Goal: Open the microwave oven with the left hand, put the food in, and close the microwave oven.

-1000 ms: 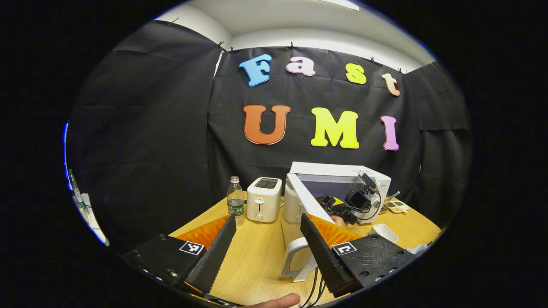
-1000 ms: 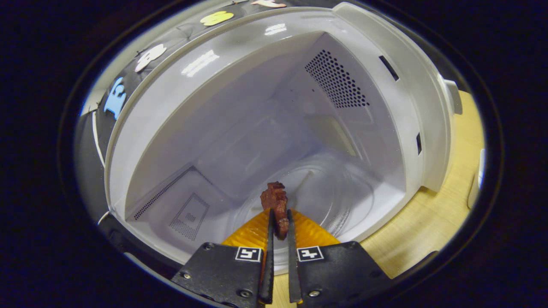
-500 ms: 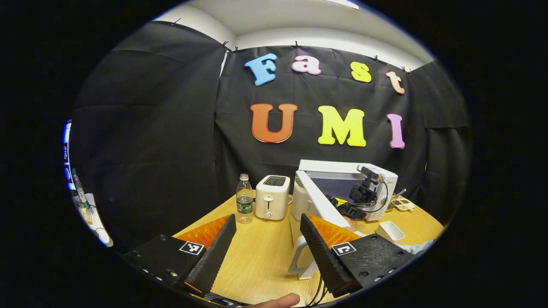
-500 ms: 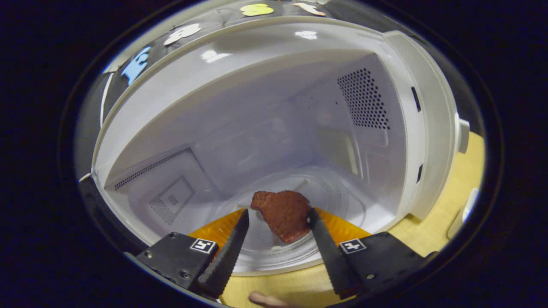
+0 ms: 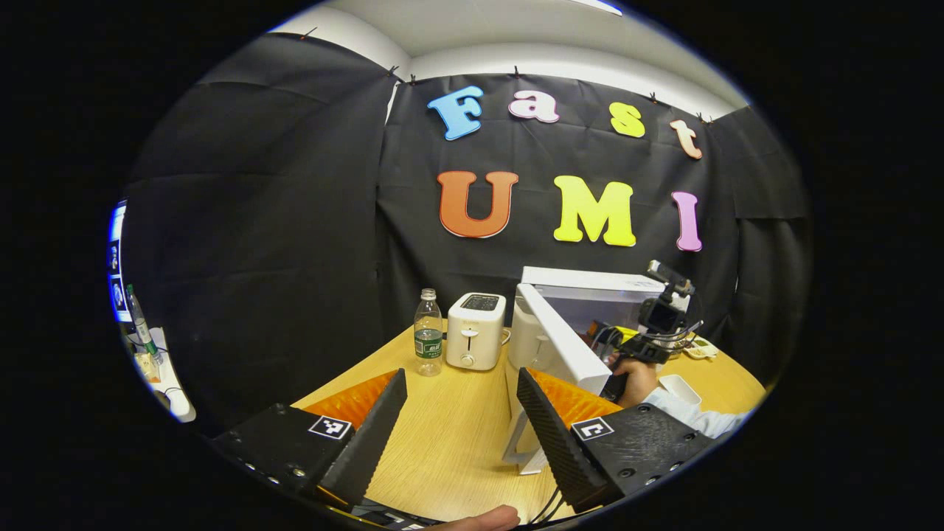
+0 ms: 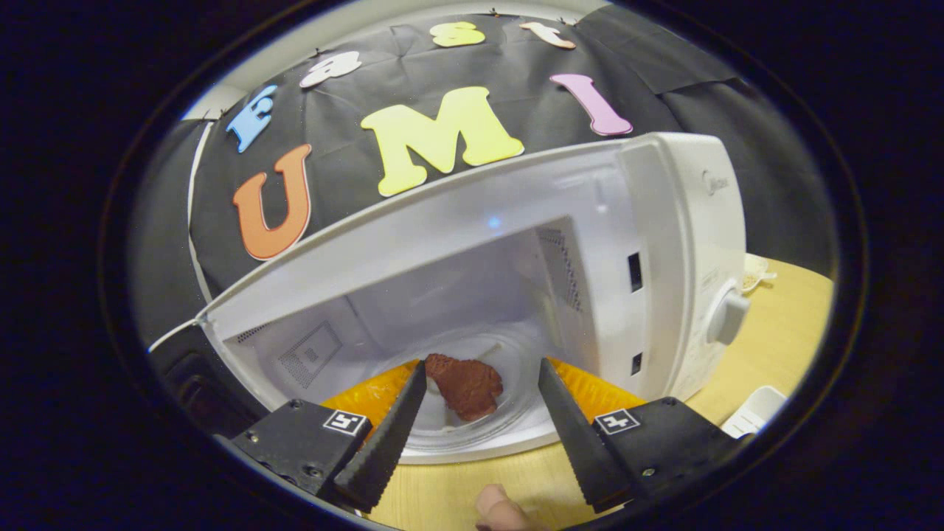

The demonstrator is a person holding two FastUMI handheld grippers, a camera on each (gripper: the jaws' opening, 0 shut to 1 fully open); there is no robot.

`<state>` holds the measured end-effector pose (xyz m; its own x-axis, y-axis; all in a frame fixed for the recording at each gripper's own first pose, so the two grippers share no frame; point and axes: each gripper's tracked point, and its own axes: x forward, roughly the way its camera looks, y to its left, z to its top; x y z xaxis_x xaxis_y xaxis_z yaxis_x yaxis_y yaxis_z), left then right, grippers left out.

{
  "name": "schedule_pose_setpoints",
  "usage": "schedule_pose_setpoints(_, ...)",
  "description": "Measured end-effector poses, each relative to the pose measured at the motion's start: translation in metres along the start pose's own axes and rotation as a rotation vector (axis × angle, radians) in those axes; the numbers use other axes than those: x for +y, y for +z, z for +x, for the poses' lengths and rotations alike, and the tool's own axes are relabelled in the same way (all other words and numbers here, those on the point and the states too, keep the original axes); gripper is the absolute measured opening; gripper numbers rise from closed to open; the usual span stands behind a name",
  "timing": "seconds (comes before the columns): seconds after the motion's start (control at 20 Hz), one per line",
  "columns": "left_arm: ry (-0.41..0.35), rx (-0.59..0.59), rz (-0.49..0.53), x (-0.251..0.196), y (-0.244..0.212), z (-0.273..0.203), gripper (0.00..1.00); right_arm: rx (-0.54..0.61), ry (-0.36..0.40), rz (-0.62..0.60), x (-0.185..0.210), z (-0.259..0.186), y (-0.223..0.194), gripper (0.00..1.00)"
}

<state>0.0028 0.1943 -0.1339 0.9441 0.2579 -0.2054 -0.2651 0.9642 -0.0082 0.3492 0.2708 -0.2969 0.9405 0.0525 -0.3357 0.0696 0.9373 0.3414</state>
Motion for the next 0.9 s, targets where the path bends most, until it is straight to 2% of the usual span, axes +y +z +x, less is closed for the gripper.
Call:
schedule_pose_setpoints(0.15, -0.004, -0.027, 0.016, -0.001, 0.001, 0.001, 0.93, -0.047, 0.024, 0.017, -0.012, -0.033, 0.030, 0.97)
schedule_pose_setpoints(0.2, -0.020, -0.037, 0.017, -0.003, 0.001, 0.000, 0.92, -0.058, 0.026, 0.019, -0.019, -0.046, 0.041, 0.89)
schedule_pose_setpoints(0.25, -0.036, -0.048, 0.016, -0.005, 0.001, 0.000, 0.93, -0.068, 0.034, 0.026, -0.024, -0.059, 0.051, 0.89)
schedule_pose_setpoints(0.3, -0.046, -0.059, 0.011, -0.005, 0.001, 0.003, 0.93, -0.074, 0.049, 0.031, -0.027, -0.074, 0.061, 1.00)
schedule_pose_setpoints(0.35, -0.054, -0.069, 0.002, -0.004, 0.002, 0.005, 0.93, -0.087, 0.064, 0.035, -0.032, -0.090, 0.071, 0.89)
schedule_pose_setpoints(0.4, -0.052, -0.083, -0.011, -0.001, 0.003, 0.007, 0.92, -0.098, 0.085, 0.039, -0.035, -0.108, 0.082, 1.00)
schedule_pose_setpoints(0.5, -0.032, -0.066, -0.032, 0.007, -0.005, 0.014, 0.92, -0.116, 0.109, 0.023, -0.046, -0.143, 0.100, 0.99)
schedule_pose_setpoints(0.55, -0.012, -0.068, -0.038, 0.014, -0.004, 0.013, 0.80, -0.123, 0.124, 0.004, -0.049, -0.161, 0.108, 0.99)
schedule_pose_setpoints(0.6, -0.004, -0.092, -0.039, 0.017, 0.001, 0.013, 0.76, -0.136, 0.141, -0.018, -0.052, -0.182, 0.116, 0.99)
schedule_pose_setpoints(0.75, -0.053, -0.135, -0.026, 0.012, 0.009, 0.010, 0.39, -0.194, 0.150, -0.094, -0.067, -0.238, 0.140, 0.99)
schedule_pose_setpoints(0.8, -0.055, -0.130, -0.029, 0.014, 0.007, 0.013, 0.19, -0.202, 0.150, -0.119, -0.073, -0.256, 0.145, 0.99)
schedule_pose_setpoints(0.85, -0.056, -0.134, -0.030, 0.016, 0.006, 0.015, 0.18, -0.209, 0.153, -0.134, -0.076, -0.273, 0.148, 0.99)
schedule_pose_setpoints(0.9, -0.069, -0.135, -0.028, 0.015, 0.005, 0.017, 0.33, -0.217, 0.159, -0.144, -0.078, -0.289, 0.151, 1.00)
